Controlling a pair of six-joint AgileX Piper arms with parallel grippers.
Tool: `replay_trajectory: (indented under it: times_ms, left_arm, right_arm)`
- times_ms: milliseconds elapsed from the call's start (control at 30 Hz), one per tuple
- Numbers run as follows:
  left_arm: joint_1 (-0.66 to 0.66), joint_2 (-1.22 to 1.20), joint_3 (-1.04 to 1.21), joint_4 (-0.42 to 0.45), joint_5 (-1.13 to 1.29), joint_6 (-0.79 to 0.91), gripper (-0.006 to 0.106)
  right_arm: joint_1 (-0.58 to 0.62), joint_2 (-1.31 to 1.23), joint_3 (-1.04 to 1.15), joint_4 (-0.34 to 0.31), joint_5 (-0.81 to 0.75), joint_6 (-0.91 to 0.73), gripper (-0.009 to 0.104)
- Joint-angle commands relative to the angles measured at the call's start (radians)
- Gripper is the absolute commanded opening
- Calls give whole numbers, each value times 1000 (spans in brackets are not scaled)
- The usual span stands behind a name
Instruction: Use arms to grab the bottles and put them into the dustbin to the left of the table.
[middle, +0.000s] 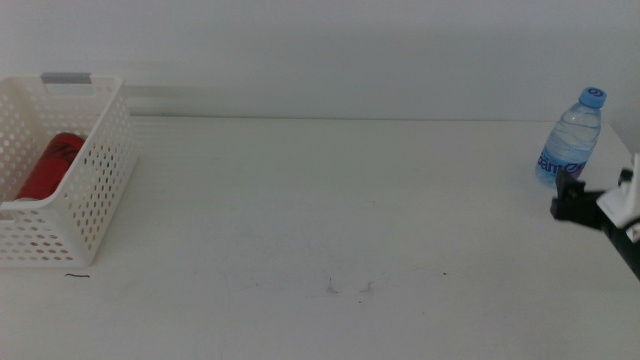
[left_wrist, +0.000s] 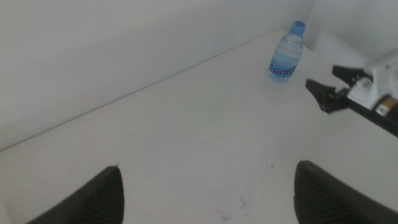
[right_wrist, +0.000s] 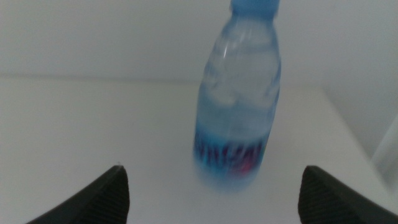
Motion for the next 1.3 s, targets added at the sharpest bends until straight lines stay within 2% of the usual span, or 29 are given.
replay_trajectory:
  times_ms: [0,133,567,767,1267]
  left_arm:
    - [-2,-4,2,-2,-6,-1,94]
    - [-2,-4,2,-2,-6,-1,94]
    - [-2,-4,2,-2,-6,-1,94]
    - [-2,-4,2,-2,-6,-1,94]
    - [-2,-4,2,-2,-6,-1,94]
  right_arm:
    - [-8,38,-66,34,-9,-63,79]
    - [-8,115,-151,94,-9,-92,79]
    - [-9,307,-328,155,-11,-134,79]
    - [-10,364,-385,220,-13,-201,79]
    - [-10,471,-549,227,-13,-216,79]
